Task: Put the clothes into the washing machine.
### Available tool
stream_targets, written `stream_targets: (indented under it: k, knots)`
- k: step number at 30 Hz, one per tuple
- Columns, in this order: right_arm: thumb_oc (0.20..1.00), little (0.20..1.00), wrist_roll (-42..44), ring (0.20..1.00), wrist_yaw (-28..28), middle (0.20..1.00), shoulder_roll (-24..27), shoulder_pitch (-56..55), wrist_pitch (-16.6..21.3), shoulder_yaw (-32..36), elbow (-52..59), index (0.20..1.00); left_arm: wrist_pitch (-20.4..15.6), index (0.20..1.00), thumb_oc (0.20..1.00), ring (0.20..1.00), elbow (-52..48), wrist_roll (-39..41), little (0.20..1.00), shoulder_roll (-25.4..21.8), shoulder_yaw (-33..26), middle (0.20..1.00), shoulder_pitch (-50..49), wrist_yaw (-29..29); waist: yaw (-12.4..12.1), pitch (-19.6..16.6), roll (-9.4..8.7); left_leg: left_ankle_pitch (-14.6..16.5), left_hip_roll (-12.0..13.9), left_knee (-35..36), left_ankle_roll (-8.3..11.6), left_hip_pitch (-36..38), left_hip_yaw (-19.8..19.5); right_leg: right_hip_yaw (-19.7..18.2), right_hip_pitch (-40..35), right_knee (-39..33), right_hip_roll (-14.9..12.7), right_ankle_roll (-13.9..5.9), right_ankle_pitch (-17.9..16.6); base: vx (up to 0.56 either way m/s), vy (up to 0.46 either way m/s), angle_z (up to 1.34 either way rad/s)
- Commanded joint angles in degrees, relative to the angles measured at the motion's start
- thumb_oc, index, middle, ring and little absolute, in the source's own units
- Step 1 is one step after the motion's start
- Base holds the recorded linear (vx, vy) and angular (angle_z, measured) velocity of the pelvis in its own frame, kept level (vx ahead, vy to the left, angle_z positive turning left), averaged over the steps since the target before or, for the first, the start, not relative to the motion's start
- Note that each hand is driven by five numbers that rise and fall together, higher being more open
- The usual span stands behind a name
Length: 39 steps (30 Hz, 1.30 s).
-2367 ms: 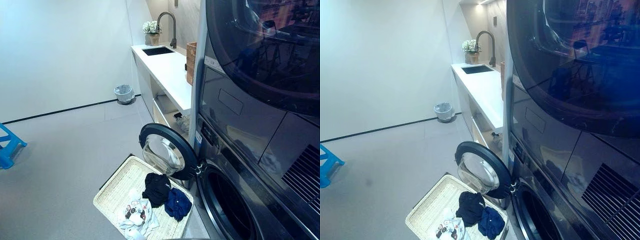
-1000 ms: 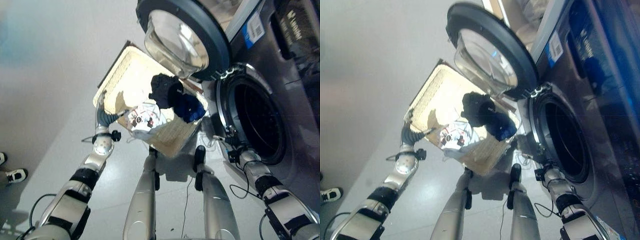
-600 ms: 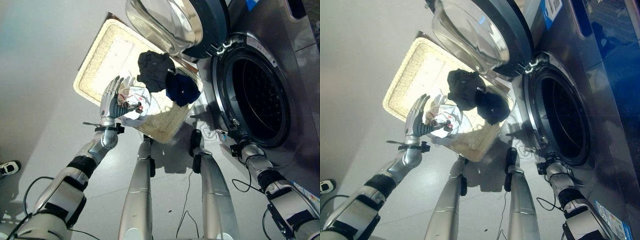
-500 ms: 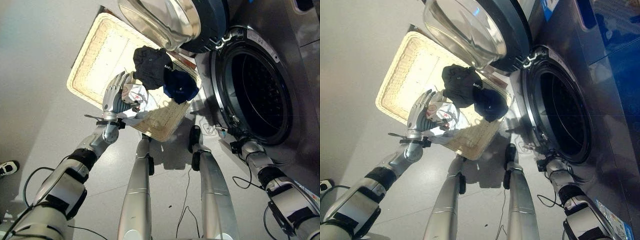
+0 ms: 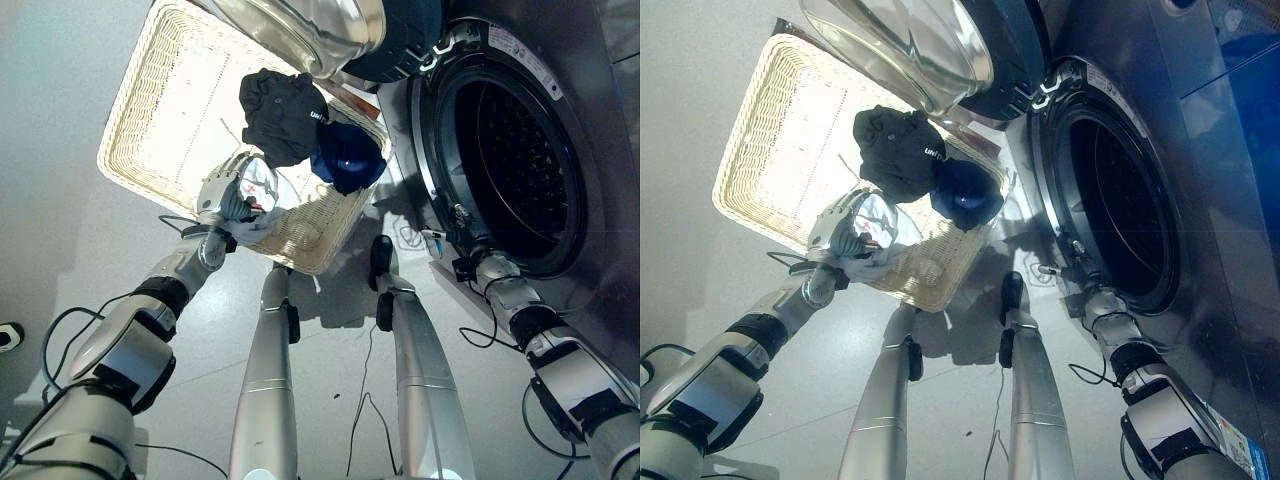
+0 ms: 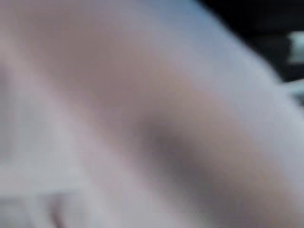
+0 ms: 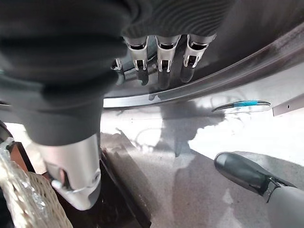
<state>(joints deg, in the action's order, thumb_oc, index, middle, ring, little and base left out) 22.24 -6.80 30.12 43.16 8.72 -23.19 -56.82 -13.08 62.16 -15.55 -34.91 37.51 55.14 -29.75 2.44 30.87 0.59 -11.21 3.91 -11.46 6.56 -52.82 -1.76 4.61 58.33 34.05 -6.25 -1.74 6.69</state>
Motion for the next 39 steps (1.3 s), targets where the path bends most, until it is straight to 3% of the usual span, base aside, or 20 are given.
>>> stream_targets:
  k: [1, 9, 14, 15, 16, 17, 19, 24, 33, 37, 39]
  knots:
    - [1.000, 1.000, 2.46, 1.000, -0.36, 1.000, 2.30, -1.85, 2.09, 0.23, -0.70, 1.000, 1.59, 1.000, 1.000, 1.000, 2.09, 2.59, 1.000, -1.18, -3.63, 1.000, -0.02, -1.31, -0.74, -1.08, -1.88, 8.39, -3.56, -10.08, -0.94, -1.51, 1.00, -0.65, -2.38, -11.19, 3.06, -4.64, -9.84, 0.00, 0.000, 0.00]
    - [1.000, 1.000, 2.49, 1.000, -1.06, 1.000, 1.40, -1.72, 2.41, -0.05, -1.01, 1.000, 4.38, 1.000, 1.000, 1.000, 4.65, 2.02, 1.000, 1.19, -5.38, 1.000, -2.55, -1.28, -1.15, -1.08, -2.09, 8.10, -3.85, -9.52, -0.80, -1.15, 0.47, -0.23, -2.89, -11.65, 3.03, -4.62, -9.86, 0.00, 0.000, 0.00]
    - [1.000, 1.000, 2.41, 1.000, -1.13, 1.000, 0.74, -0.99, 2.78, -0.24, -1.68, 1.000, 6.85, 1.000, 1.000, 1.000, 6.82, 2.33, 1.000, 2.37, -5.19, 1.000, -2.92, 4.11, -1.07, -1.08, -2.44, 8.14, -3.78, -9.53, -0.91, -1.31, 0.40, -0.20, -2.82, -11.70, 3.19, -4.66, -9.93, 0.00, 0.000, 0.00]
    - [1.000, 1.000, 2.37, 1.000, -1.31, 1.000, 0.61, -0.66, 2.47, -0.46, -1.70, 1.000, 7.26, 0.476, 0.476, 0.476, 7.26, 2.96, 0.476, 2.64, -4.56, 0.476, -2.62, 7.39, -0.94, -1.08, -2.49, 8.08, -3.80, -9.32, -0.96, -1.15, 0.42, -0.26, -2.94, -11.95, 3.25, -4.71, -10.13, 0.00, 0.000, 0.00]
    - [1.000, 1.000, 2.35, 1.000, -1.32, 1.000, 0.62, -0.61, 2.38, -0.48, -1.66, 1.000, 7.14, 0.307, 0.307, 0.307, 7.33, 3.08, 0.307, 2.65, -4.33, 0.307, -2.55, 8.34, -0.91, -1.08, -2.49, 8.07, -3.80, -9.28, -0.98, -1.12, 0.44, -0.28, -2.95, -11.99, 3.25, -4.70, -10.15, 0.00, 0.000, 0.00]
    - [1.000, 1.000, 2.33, 1.000, -1.34, 1.000, 0.68, -0.52, 2.19, -0.54, -1.57, 1.000, 7.41, 0.200, 0.200, 0.200, 7.44, 3.21, 0.200, 2.68, -3.90, 0.200, -2.47, 10.16, -0.86, -1.08, -2.45, 8.06, -3.79, -9.23, -1.00, -1.09, 0.45, -0.30, -2.94, -11.98, 3.27, -4.69, -10.16, 0.00, 0.000, 0.00]
    - [1.000, 1.000, 2.32, 1.000, -1.14, 1.000, 1.18, -0.06, 1.56, -0.69, -1.34, 1.000, 7.25, 0.200, 0.200, 0.200, 7.55, 5.08, 0.200, 2.85, -2.26, 0.200, -2.37, 15.06, -0.61, -1.08, -2.24, 8.04, -3.89, -9.24, -1.10, -0.93, 0.63, -0.55, -2.97, -12.06, 3.38, -4.66, -10.31, 0.01, 0.032, -0.01]
    - [1.000, 1.000, 2.04, 1.000, -0.75, 1.000, 1.63, 0.40, 1.54, -0.50, -1.26, 1.000, 6.59, 0.200, 0.200, 0.200, 6.86, 7.27, 0.200, 2.54, -0.52, 0.200, -2.18, 19.05, -0.41, -1.08, -1.75, 8.08, -4.00, -9.34, -1.20, -0.87, 0.91, -0.85, -2.87, -12.04, 3.47, -4.72, -10.41, 0.00, 0.000, 0.00]
    - [1.000, 1.000, 2.07, 1.000, -1.03, 1.000, 1.57, 0.88, 1.54, -0.35, -1.27, 1.000, 6.23, 0.200, 0.200, 0.200, 5.56, 9.16, 0.200, 2.06, -0.82, 0.200, -2.06, 18.58, -0.64, -1.08, -1.29, 8.03, -4.10, -9.22, -1.25, -0.78, 1.05, -0.84, -2.88, -12.01, 3.35, -4.75, -10.29, 0.00, 0.000, 0.00]
    - [1.000, 1.000, 2.92, 1.000, -1.30, 1.000, 1.90, 0.75, 1.87, -0.25, -0.60, 1.000, 4.49, 0.200, 0.200, 0.200, 4.24, 13.30, 0.200, 1.61, -2.45, 0.200, -2.70, 16.62, -0.86, -1.08, -1.15, 7.89, -4.10, -8.89, -1.28, -0.54, 1.03, -0.72, -2.98, -12.05, 3.29, -4.73, -10.28, 0.00, 0.000, 0.00]
    - [1.000, 1.000, 5.49, 1.000, -0.73, 1.000, 1.90, 0.24, 2.67, 0.15, 0.22, 1.000, 2.53, 0.200, 0.200, 0.200, 2.98, 19.08, 0.200, 1.53, -4.46, 0.200, -3.52, 15.43, -1.01, -1.08, -1.09, 7.81, -4.14, -8.75, -1.29, -0.39, 0.98, -0.65, -3.10, -12.10, 3.29, -4.72, -10.28, 0.00, 0.000, 0.00]
